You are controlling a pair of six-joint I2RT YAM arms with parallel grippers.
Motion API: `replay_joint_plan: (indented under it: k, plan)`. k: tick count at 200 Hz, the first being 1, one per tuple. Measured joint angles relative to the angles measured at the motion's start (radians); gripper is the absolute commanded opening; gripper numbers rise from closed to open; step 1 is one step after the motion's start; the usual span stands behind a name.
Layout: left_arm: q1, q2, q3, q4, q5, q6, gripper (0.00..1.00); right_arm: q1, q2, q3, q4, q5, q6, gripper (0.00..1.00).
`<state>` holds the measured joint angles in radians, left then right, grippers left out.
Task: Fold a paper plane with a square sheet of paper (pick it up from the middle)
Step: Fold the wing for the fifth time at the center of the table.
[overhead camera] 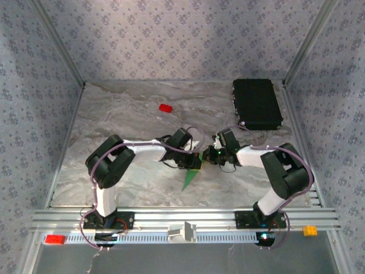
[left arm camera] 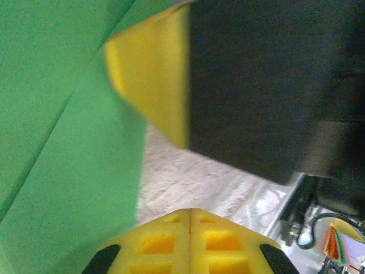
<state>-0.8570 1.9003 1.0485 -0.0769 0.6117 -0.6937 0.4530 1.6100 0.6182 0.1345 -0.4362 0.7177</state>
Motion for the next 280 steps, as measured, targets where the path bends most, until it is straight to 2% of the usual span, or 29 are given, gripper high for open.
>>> replay_joint_plan:
  k: [43, 121, 280]
  plan:
    - [-0.014, 0.027, -0.001, -0.018, -0.038, -0.005, 0.04, 0.000, 0.000, -0.004, 0.006, 0.001, 0.000, 0.08]
    - [-0.025, -0.044, -0.081, -0.014, -0.066, -0.002, 0.09, -0.004, 0.000, -0.012, 0.021, -0.005, 0.000, 0.07]
    - [-0.030, -0.212, -0.325, 0.078, -0.059, -0.022, 0.06, -0.006, -0.004, -0.023, 0.042, -0.008, 0.005, 0.07]
